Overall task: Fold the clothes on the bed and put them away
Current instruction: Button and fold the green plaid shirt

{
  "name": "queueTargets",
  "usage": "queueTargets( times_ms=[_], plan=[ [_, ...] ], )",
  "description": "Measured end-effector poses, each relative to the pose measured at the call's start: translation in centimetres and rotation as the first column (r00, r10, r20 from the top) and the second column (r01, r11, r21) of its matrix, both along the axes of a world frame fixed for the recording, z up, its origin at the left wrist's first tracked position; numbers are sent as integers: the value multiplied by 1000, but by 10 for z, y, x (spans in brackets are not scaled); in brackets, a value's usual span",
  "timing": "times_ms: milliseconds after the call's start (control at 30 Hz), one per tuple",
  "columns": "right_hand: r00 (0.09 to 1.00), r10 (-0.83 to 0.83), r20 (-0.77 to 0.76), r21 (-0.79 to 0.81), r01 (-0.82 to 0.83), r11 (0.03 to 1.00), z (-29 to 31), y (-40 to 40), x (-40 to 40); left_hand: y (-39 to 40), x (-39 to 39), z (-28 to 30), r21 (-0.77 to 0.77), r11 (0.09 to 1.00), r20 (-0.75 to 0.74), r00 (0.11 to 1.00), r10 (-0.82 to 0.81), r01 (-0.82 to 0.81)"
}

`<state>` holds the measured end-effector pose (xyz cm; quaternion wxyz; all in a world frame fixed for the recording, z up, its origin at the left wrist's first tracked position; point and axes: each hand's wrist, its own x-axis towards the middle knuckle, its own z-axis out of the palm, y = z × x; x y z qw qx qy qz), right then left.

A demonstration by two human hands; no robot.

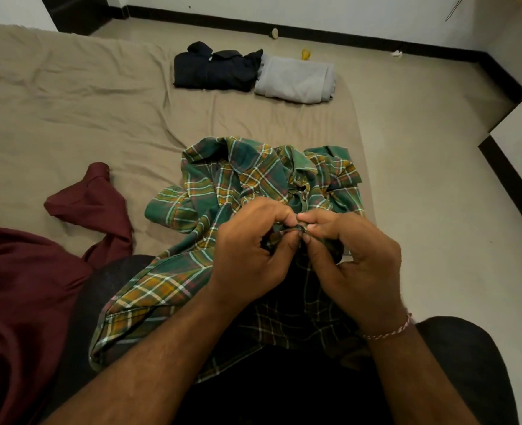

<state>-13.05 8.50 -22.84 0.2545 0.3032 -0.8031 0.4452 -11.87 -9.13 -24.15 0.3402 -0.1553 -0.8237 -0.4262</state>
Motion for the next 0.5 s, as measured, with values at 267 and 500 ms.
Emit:
queueTargets(
  times_ms=[267,500],
  plan=[
    [937,-235,258,-175,284,942,-6,19,-2,-42,-26,10,-385,919,176,984,-15,83],
    [924,-258,283,-202,321,925,-5,23,-5,-50,-20,23,-227,970,44,996,-83,91]
  ],
)
